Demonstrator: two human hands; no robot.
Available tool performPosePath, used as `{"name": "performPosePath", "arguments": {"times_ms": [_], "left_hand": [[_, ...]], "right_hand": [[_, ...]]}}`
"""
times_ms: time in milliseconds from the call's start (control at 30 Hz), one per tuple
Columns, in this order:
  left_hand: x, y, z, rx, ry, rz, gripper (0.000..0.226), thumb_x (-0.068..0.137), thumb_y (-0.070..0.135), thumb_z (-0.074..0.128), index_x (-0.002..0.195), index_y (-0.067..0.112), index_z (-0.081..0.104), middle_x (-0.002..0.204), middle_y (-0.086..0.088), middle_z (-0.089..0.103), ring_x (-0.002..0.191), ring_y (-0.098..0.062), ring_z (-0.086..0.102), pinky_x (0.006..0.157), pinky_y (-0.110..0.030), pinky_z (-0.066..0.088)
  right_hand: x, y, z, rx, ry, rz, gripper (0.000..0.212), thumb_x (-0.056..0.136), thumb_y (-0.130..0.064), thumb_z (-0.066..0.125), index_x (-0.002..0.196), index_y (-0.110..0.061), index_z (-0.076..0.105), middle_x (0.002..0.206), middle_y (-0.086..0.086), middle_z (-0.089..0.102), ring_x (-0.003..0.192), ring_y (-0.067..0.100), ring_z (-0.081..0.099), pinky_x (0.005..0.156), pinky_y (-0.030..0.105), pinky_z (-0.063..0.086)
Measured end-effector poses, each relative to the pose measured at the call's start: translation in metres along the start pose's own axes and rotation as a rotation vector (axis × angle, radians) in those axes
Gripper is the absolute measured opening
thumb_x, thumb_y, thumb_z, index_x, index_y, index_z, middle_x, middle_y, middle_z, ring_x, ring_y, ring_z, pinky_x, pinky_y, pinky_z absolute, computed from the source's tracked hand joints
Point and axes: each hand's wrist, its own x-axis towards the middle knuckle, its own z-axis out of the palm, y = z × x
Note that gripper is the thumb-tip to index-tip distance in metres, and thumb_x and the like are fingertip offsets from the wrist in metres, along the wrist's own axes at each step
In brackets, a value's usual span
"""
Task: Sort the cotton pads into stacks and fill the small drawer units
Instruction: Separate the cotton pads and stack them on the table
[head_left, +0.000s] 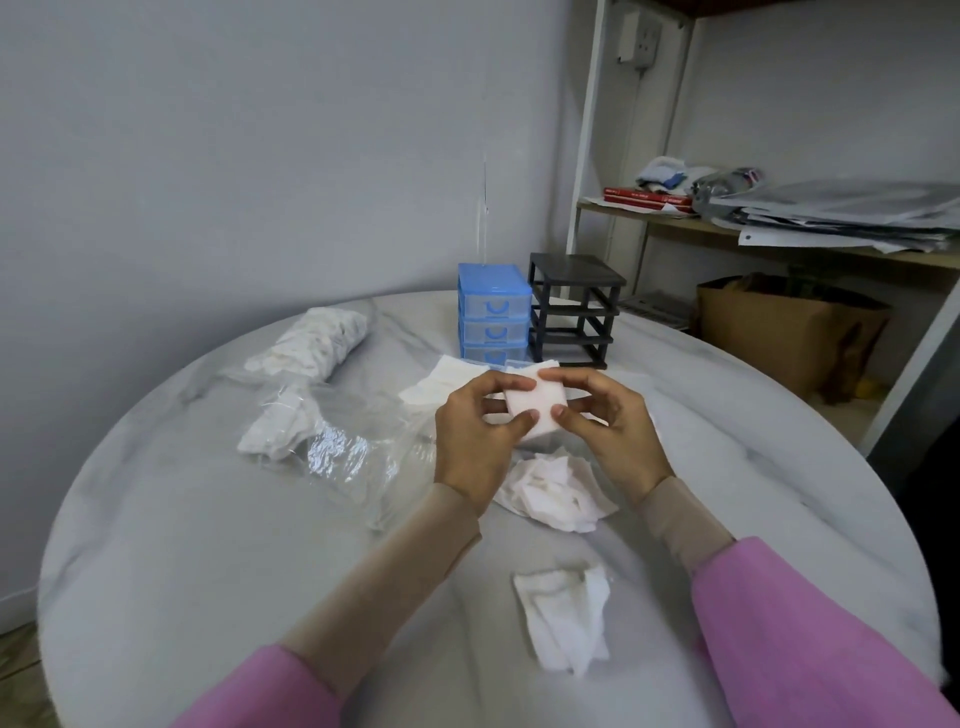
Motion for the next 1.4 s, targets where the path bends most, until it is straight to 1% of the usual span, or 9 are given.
{"name": "performPosePath", "arguments": {"times_ms": [200, 367, 533, 667, 800, 967, 1100, 1300, 1400], "left_hand": [[0.002, 0.004, 0.007, -0.063, -0.018, -0.029, 0.039, 0.069, -0.011, 0.073, 0.086, 0.023, 0.064, 0.095, 0.001, 0.066, 0.083, -0.011, 0.063, 0.068, -0.019, 0.054], [0.005, 0.003, 0.009, -0.1, -0.038, -0.053, 0.04, 0.069, -0.013, 0.072, 0.092, 0.019, 0.064, 0.102, -0.002, 0.065, 0.091, -0.017, 0.062, 0.07, -0.021, 0.055], [0.011, 0.009, 0.014, -0.197, -0.029, -0.073, 0.034, 0.075, -0.013, 0.067, 0.101, 0.009, 0.063, 0.108, -0.01, 0.064, 0.086, -0.015, 0.062, 0.072, -0.02, 0.054], [0.016, 0.013, 0.023, -0.232, -0.041, -0.061, 0.027, 0.082, -0.008, 0.062, 0.102, 0.009, 0.062, 0.1, -0.01, 0.063, 0.087, -0.02, 0.06, 0.067, -0.018, 0.053], [0.027, 0.015, 0.034, -0.222, -0.04, -0.045, 0.024, 0.083, -0.009, 0.058, 0.095, 0.011, 0.062, 0.085, 0.002, 0.06, 0.085, -0.018, 0.058, 0.08, -0.032, 0.055], [0.038, 0.015, 0.047, -0.195, -0.046, -0.074, 0.026, 0.085, -0.01, 0.053, 0.085, 0.014, 0.063, 0.088, 0.002, 0.065, 0.087, -0.011, 0.061, 0.072, -0.017, 0.053], [0.043, 0.008, 0.057, -0.121, -0.075, -0.039, 0.031, 0.083, -0.013, 0.049, 0.083, 0.014, 0.063, 0.089, 0.002, 0.066, 0.085, -0.009, 0.06, 0.078, -0.021, 0.05], [0.049, -0.002, 0.067, 0.143, -0.179, 0.051, 0.036, 0.084, -0.013, 0.043, 0.088, 0.015, 0.065, 0.101, 0.001, 0.065, 0.094, -0.009, 0.058, 0.076, -0.005, 0.043], [0.054, -0.007, 0.067, 0.302, -0.269, 0.083, 0.037, 0.085, -0.009, 0.041, 0.096, 0.014, 0.068, 0.111, -0.002, 0.063, 0.103, -0.011, 0.057, 0.084, -0.014, 0.043]], "right_hand": [[0.0, -0.002, -0.005, 0.005, 0.034, 0.041, 0.036, 0.085, 0.007, 0.057, 0.105, -0.022, 0.064, 0.116, -0.004, 0.063, 0.087, 0.016, 0.057, 0.076, 0.017, 0.05], [0.001, -0.003, -0.007, 0.011, 0.049, 0.055, 0.037, 0.086, 0.006, 0.057, 0.111, -0.022, 0.062, 0.12, 0.0, 0.061, 0.095, 0.02, 0.056, 0.074, 0.015, 0.05], [0.005, -0.002, -0.011, 0.136, 0.094, 0.098, 0.044, 0.084, 0.006, 0.06, 0.121, -0.014, 0.05, 0.098, 0.001, 0.063, 0.086, 0.009, 0.061, 0.071, 0.019, 0.053], [0.01, -0.004, -0.016, 0.235, 0.197, 0.119, 0.031, 0.085, 0.007, 0.059, 0.113, -0.005, 0.052, 0.084, 0.007, 0.062, 0.073, 0.006, 0.063, 0.065, 0.018, 0.054], [0.016, -0.006, -0.03, 0.223, 0.3, 0.106, 0.018, 0.085, 0.006, 0.059, 0.093, -0.011, 0.058, 0.089, 0.003, 0.063, 0.079, 0.01, 0.06, 0.065, 0.015, 0.053], [0.028, 0.003, -0.055, 0.083, 0.415, 0.138, 0.017, 0.086, 0.004, 0.058, 0.095, -0.01, 0.06, 0.105, 0.008, 0.063, 0.095, 0.017, 0.059, 0.076, 0.023, 0.054], [0.038, 0.015, -0.066, -0.076, 0.42, 0.176, 0.015, 0.088, 0.0, 0.059, 0.1, -0.008, 0.063, 0.11, 0.009, 0.062, 0.101, 0.021, 0.056, 0.081, 0.023, 0.048], [0.058, 0.029, -0.08, -0.217, 0.323, 0.249, 0.012, 0.087, -0.002, 0.06, 0.097, -0.01, 0.061, 0.104, 0.004, 0.063, 0.099, 0.02, 0.057, 0.093, 0.031, 0.048], [0.062, 0.035, -0.084, -0.295, 0.271, 0.284, 0.011, 0.087, -0.002, 0.06, 0.095, -0.01, 0.061, 0.103, 0.004, 0.062, 0.097, 0.017, 0.056, 0.092, 0.029, 0.046]]}}
